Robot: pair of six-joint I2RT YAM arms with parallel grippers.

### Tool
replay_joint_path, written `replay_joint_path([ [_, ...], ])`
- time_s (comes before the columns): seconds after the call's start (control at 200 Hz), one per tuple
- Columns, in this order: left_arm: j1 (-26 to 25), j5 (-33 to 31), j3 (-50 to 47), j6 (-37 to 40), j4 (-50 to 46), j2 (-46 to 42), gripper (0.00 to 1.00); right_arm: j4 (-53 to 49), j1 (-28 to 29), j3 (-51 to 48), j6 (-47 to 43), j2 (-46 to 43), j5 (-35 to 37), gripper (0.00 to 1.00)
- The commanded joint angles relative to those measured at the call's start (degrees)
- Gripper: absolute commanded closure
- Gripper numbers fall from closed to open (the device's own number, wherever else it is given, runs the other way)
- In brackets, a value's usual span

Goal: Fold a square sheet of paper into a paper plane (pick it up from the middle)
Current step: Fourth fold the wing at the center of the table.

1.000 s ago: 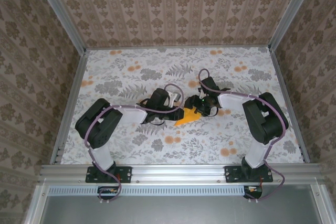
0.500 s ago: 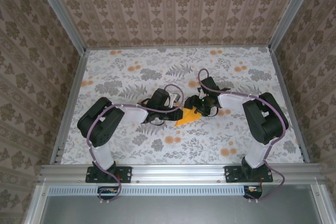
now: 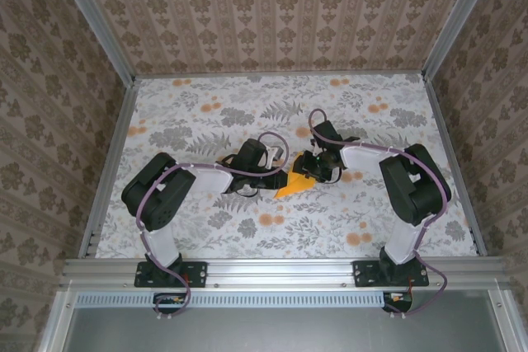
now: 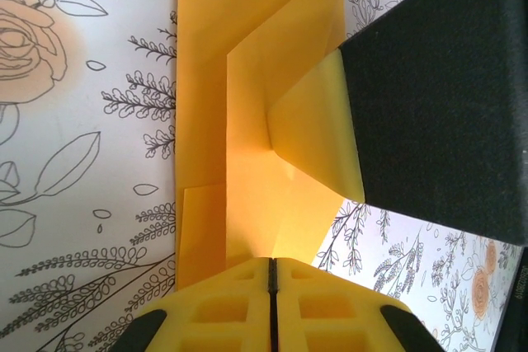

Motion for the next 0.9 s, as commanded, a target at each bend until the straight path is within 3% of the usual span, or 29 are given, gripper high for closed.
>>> replay_joint_path([
  [0.0, 0.29, -1.1, 1.99, -1.41, -1.71, 0.76, 0.9, -8.33, -0.27, -1.56, -0.41, 5.65, 8.59, 0.53],
  [0.145, 0.37, -1.23, 2.15, -1.64, -3.26, 0.76, 0.9, -10.0, -0.28, -0.21, -0.06, 7.4, 9.07, 0.58],
  [0.425, 1.4, 0.11, 2.34, -1.34, -3.1, -1.19, 0.89, -12.05, -0.28, 1.73, -0.83, 9.91, 8.9, 0.59],
  [0.895, 2.01, 4.56, 4.31, -3.41, 0.92, 0.77, 0.89, -15.66, -0.19, 5.25, -2.51, 14.6, 9.75, 0.49],
])
